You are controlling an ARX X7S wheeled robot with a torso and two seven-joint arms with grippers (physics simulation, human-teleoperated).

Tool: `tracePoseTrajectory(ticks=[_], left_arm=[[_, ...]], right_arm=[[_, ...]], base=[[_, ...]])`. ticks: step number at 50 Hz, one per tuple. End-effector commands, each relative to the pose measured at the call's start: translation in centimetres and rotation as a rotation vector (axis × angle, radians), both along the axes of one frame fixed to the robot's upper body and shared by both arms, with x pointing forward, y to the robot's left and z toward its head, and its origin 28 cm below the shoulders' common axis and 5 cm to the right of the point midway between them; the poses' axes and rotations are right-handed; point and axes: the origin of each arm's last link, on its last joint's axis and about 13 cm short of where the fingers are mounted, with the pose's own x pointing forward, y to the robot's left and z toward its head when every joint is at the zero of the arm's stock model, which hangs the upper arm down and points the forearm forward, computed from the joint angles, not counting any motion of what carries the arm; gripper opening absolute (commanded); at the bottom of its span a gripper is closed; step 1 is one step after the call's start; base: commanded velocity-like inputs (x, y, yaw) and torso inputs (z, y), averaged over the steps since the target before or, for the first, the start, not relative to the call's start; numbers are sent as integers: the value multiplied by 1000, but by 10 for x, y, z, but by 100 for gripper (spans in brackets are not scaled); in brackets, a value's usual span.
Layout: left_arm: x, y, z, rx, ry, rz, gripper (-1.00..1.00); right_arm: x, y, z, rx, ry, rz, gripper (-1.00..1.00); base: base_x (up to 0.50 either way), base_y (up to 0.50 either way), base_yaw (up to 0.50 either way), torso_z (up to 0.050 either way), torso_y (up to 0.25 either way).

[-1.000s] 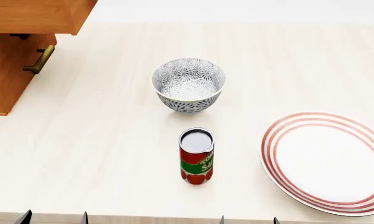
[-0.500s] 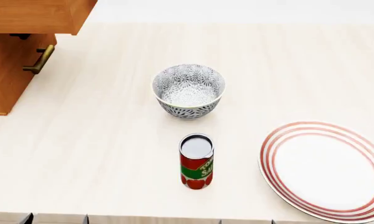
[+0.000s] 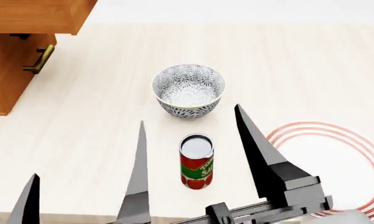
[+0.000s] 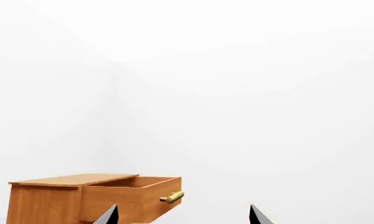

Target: Put the bowl on top of the cabinet.

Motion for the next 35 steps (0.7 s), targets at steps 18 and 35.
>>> tracePoseTrajectory(ticks=[18,35], left_arm=[[-47,13,42,-32,138,77,100],[-57,13,47,-49,97,76,100]], right_arm=[[-58,-46,-6,-109,326,-238,100],[-57,-45,-13,-157,326,-280,100]], base=[[0,0,0,0,0],[0,0,0,0,0]])
